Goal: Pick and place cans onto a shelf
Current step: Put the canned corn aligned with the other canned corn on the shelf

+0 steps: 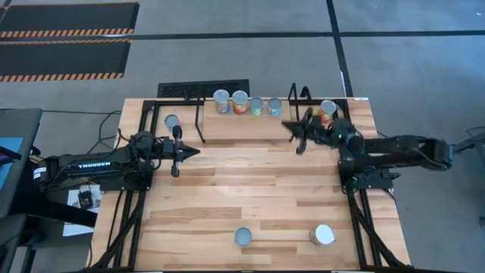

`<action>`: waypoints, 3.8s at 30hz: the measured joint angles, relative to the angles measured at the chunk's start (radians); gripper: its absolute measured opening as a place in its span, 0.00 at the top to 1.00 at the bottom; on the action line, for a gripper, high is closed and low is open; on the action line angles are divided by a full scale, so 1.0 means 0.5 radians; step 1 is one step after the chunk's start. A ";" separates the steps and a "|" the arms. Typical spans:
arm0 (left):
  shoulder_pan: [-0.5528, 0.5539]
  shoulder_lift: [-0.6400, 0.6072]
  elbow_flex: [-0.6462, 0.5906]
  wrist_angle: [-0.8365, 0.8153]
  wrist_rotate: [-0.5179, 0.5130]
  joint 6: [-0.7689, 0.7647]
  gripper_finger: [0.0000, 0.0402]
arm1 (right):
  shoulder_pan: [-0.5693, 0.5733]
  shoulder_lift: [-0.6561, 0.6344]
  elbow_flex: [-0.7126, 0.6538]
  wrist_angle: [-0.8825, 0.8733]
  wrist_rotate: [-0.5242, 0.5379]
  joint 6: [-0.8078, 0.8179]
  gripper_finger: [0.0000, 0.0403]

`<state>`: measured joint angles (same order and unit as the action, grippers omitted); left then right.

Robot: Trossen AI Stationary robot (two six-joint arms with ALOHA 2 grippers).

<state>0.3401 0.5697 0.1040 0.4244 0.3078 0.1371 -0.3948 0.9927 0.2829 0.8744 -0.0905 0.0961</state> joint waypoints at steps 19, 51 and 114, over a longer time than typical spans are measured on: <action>0.002 0.000 0.000 0.001 -0.012 0.000 1.00 | -0.958 0.037 1.112 -3.107 0.876 0.631 0.96; 0.002 0.000 0.000 -0.001 -0.010 -0.002 1.00 | -1.116 0.943 1.322 -3.116 1.028 0.628 0.77; 0.002 0.000 -0.001 0.016 -0.009 -0.021 1.00 | 0.407 1.637 2.829 -3.250 0.766 -0.334 0.99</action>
<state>0.3408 0.5696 0.1036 0.4324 0.3035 0.1268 -0.1913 1.8111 1.6974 -0.7505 0.2928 -0.0708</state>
